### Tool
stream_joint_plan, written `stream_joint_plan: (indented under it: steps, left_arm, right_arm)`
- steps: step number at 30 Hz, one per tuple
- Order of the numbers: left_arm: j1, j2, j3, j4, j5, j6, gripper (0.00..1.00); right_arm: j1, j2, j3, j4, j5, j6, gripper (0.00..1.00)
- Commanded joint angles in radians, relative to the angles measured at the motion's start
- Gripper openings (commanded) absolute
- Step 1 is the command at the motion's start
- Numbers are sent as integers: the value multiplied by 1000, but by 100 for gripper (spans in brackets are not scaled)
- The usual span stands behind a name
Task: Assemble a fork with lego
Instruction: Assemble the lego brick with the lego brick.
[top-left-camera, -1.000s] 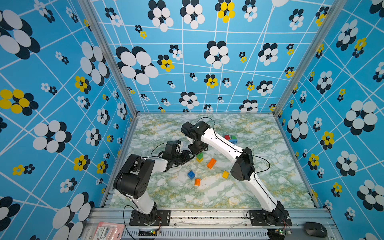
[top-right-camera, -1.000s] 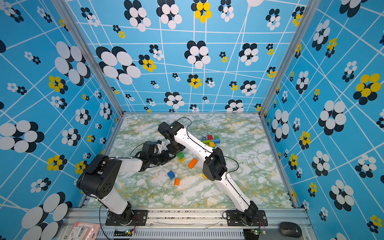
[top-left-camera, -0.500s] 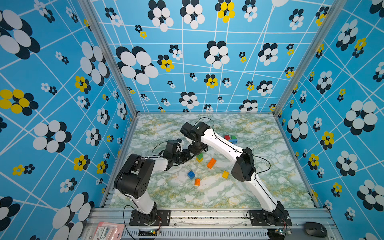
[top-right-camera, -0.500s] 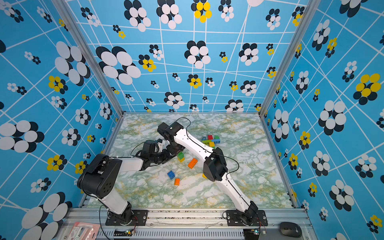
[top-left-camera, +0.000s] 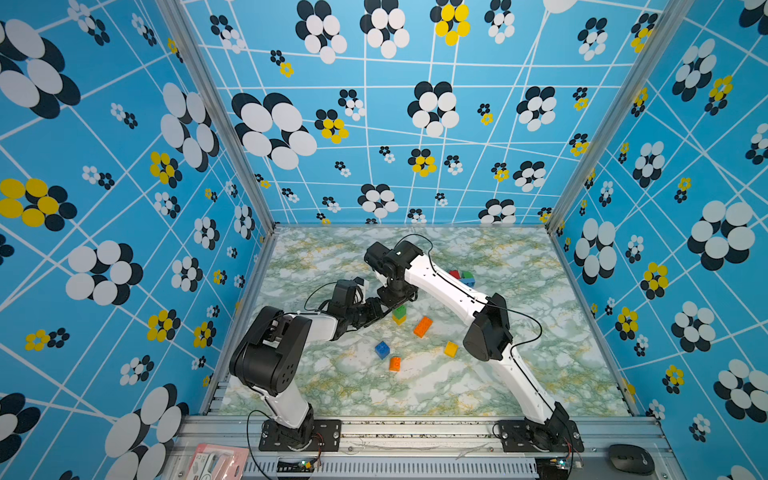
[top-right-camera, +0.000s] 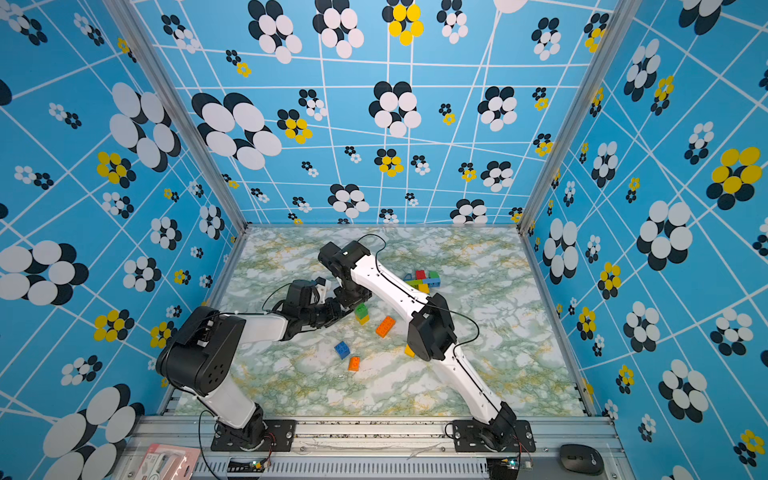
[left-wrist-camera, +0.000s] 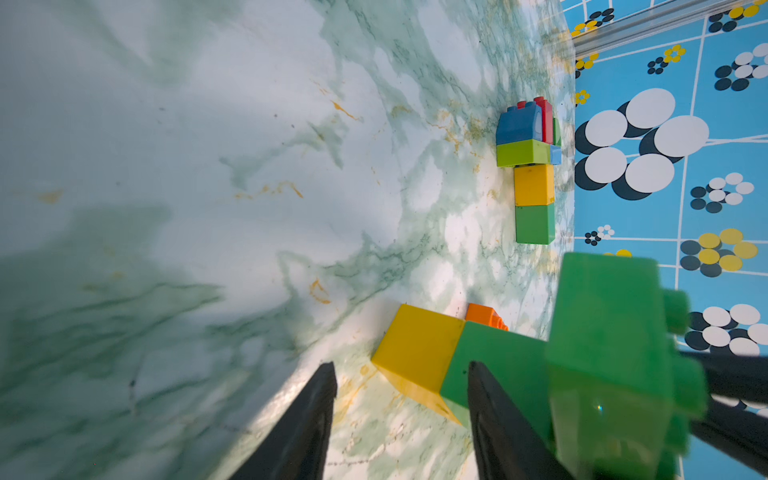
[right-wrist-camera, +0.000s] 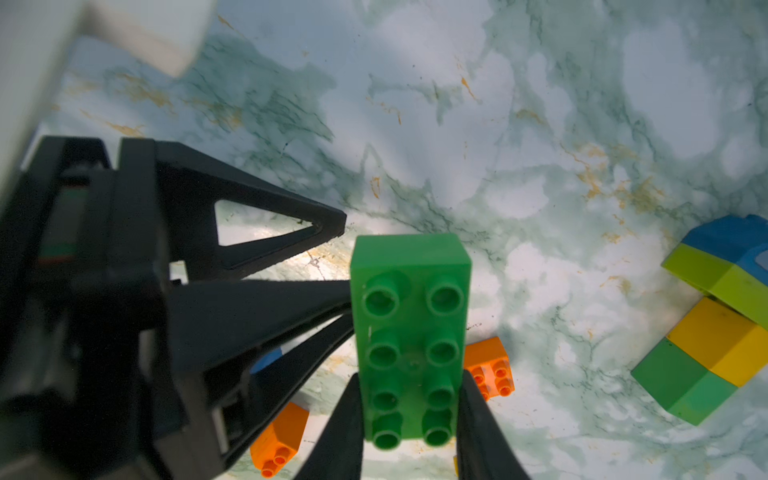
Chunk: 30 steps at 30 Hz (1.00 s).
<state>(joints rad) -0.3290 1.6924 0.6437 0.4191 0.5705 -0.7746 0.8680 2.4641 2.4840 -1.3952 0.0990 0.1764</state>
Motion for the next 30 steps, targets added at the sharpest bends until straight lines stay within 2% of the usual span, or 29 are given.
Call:
stream_joint_plan:
  steps: [1,6,12,18,30]
  left_arm:
    - [-12,7,14,1,1,9,54]
    - [-12,6,11,1,0,9,54]
    - [-12,12,11,7,0,8,54]
    - [-15,16,13,14,4,6,54]
    - [-18,10,13,9,3,8,54]
  right_arm:
    - [32,161,-138,11,-47,-72,0]
    - [39,135,-180,73,-57,-106,0]
    - [25,191,-89,-55,-136,53,0]
    - [23,177,-132,-52,-144,162,0]
    - [35,180,-149,0,-34,-174,0]
